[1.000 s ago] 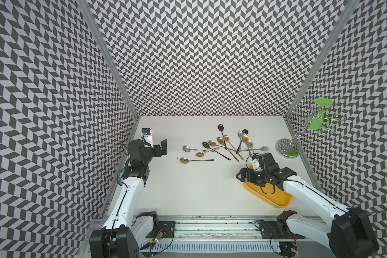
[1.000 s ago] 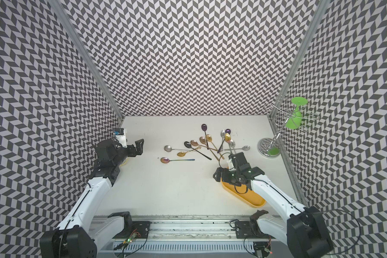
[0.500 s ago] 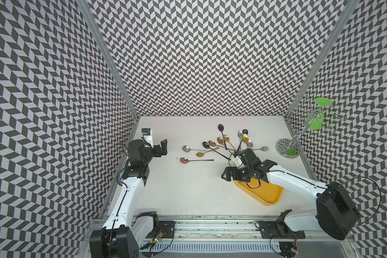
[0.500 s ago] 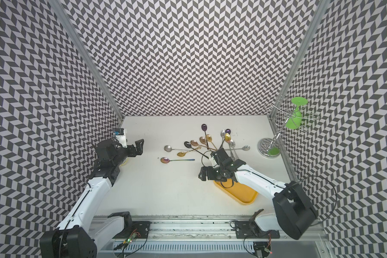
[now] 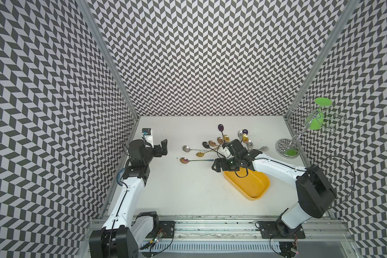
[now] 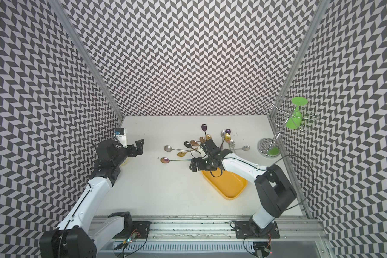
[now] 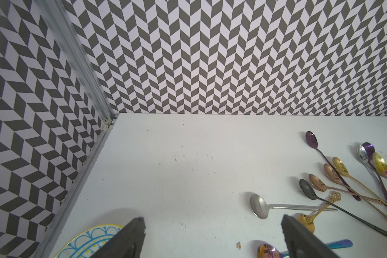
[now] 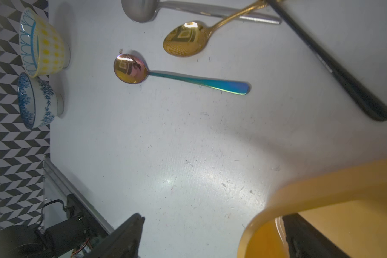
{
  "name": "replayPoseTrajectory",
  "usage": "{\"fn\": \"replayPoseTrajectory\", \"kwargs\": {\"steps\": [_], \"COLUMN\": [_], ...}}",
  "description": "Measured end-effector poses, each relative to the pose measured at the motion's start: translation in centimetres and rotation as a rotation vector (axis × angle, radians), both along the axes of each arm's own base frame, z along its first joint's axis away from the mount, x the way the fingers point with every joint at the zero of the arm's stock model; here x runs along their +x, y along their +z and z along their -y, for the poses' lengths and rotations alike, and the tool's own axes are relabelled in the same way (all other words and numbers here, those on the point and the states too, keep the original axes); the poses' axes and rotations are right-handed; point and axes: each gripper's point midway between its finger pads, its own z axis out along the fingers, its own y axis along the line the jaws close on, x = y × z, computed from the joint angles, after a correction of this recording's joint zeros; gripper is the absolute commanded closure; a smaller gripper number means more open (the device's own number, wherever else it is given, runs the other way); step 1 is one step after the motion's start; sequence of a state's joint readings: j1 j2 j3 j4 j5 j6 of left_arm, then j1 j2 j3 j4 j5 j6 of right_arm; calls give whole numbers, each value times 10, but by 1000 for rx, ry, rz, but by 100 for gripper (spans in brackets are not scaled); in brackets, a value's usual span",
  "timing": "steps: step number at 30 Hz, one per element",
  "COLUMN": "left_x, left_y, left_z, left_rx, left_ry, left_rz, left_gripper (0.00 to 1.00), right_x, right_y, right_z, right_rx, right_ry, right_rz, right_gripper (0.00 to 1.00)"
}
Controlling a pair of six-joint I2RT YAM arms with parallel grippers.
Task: Put the spoon into the storage box
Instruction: Move the storage box to the center of the board.
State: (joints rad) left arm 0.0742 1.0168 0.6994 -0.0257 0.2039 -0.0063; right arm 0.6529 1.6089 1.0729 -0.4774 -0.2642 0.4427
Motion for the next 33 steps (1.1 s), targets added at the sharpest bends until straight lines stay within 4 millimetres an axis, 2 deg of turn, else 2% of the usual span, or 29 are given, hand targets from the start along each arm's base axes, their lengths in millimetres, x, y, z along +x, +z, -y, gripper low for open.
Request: {"fn": "replayPoseTrajectory", "kwargs": {"steps": [5, 11, 15, 18, 25, 29, 33], "left_x": [-1, -1, -1, -1, -1, -1, -1], "left_y": [3, 3, 3, 3, 3, 4, 3], "left_z": [1, 1, 1, 1, 3, 6, 6], "left_rx": [9, 8, 8, 8, 8, 7, 8], "left_ry": [-5, -5, -7, -7, -12, -20, -20], "left_rz": [12, 11, 11, 11, 11, 12, 10], "left_gripper": [1, 1, 1, 1, 1, 1, 1], "right_x": [5, 24, 35, 35, 34, 34, 26], "right_y": [10, 21, 20, 13, 0, -8, -28], "right_z": [33, 92, 122, 139, 167, 175, 175], "right_rx": [-117, -267, -350, -405, -493, -515, -517], "right_ry": [-3, -100, -172, -206, -268, -298, -294], "right_rz": [64, 140, 159, 150, 124, 106, 47], "right_gripper": [1, 1, 4, 4, 8, 19, 33]}}
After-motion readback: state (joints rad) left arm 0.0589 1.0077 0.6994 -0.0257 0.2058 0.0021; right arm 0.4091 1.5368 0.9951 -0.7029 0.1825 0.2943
